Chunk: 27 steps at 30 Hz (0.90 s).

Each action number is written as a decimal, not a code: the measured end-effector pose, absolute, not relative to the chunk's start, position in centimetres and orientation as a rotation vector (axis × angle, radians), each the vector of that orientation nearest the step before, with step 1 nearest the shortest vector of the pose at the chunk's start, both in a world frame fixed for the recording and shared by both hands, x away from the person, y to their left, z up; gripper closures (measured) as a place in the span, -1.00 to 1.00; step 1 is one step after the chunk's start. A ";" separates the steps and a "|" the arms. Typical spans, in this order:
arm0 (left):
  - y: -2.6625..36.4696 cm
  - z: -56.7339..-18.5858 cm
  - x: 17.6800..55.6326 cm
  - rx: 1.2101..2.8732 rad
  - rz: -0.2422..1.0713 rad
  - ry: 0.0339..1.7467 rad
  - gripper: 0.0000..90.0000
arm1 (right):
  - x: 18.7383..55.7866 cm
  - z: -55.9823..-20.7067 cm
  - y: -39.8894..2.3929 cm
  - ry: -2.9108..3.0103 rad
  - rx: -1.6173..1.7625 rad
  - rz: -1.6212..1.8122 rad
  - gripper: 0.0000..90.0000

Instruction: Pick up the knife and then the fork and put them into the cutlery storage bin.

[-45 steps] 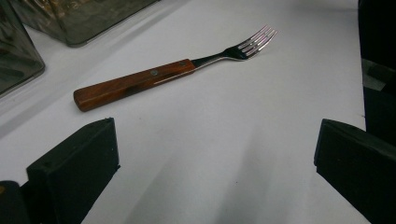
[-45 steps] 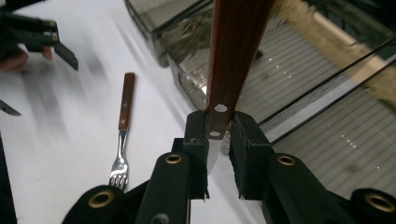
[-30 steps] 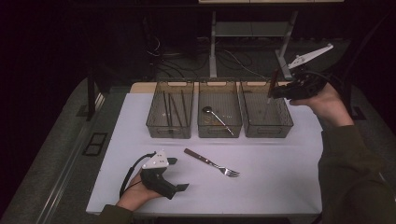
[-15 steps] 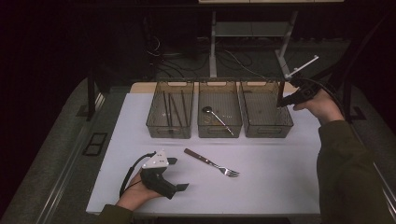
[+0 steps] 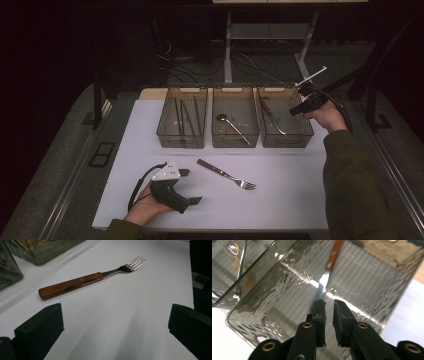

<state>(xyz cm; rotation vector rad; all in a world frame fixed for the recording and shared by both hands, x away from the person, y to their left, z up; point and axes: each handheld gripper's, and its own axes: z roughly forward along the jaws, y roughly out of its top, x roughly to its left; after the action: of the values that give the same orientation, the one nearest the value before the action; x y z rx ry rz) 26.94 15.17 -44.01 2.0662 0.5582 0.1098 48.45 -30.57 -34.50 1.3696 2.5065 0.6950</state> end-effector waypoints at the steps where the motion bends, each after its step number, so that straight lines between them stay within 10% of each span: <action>1: 15.2 -44.0 26.9 2.066 0.110 0.557 -1.00 | 48.4 -34.8 -30.5 2.505 1.368 0.691 0.77; 16: 15.1 -44.0 26.9 2.069 0.113 0.561 -1.00 | 44.8 -34.6 -31.1 2.364 1.286 0.987 -0.01; 27: 15.1 -44.1 26.9 2.071 0.114 0.558 -1.00 | 41.0 -34.7 -30.5 2.306 1.231 1.073 -0.21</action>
<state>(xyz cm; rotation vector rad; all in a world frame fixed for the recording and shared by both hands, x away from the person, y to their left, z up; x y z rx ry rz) 26.93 15.10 -44.06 2.0706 0.5575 0.1137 41.04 -30.46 -34.68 1.2309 2.3060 1.0733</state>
